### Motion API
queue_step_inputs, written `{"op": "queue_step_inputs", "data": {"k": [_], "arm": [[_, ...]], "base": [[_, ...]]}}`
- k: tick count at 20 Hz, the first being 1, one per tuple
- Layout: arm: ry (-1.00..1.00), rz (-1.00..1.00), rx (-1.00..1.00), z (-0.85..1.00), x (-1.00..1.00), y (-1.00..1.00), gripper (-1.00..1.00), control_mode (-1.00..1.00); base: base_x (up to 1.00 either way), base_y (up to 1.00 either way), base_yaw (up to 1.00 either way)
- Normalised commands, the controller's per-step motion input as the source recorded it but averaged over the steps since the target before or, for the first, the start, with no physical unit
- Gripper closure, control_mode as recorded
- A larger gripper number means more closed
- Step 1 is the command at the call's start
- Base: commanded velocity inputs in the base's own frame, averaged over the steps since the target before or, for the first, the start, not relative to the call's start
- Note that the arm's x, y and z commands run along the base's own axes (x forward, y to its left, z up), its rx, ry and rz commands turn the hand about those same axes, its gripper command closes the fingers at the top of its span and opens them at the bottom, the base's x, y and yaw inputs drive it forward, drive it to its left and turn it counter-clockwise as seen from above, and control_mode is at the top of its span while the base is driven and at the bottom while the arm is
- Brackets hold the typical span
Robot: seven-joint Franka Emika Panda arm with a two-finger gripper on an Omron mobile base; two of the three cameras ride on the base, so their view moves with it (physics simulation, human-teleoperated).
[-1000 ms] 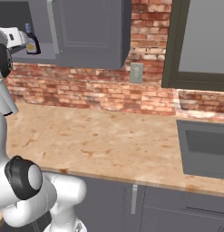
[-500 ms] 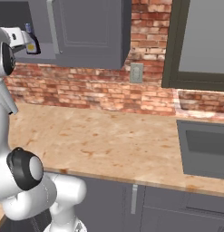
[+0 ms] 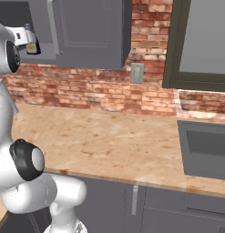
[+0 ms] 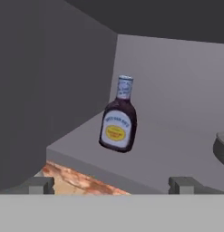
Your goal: The dining table condiment station is running low on condiment bottle. Refill the condiment station by opening the cabinet and taking the condiment bottle from the cabinet and placing it on the dining table.
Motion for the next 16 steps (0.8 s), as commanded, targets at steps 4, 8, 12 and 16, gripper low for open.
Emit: {"op": "queue_step_inputs", "data": {"k": [4,8,12,16], "arm": [[0.00,-0.04,0.02,0.00,0.31,0.00,-1.00,-1.00],[0.00,-0.04,0.01,0.00,0.33,0.01,-1.00,-1.00],[0.00,-0.04,0.01,0.00,0.34,0.05,-1.00,-1.00],[0.00,-0.02,0.00,0.00,0.30,0.09,-1.00,-1.00]], "base": [[0.00,0.00,0.00],[0.00,0.00,0.00],[0.00,0.00,0.00],[0.00,0.00,0.00]]}}
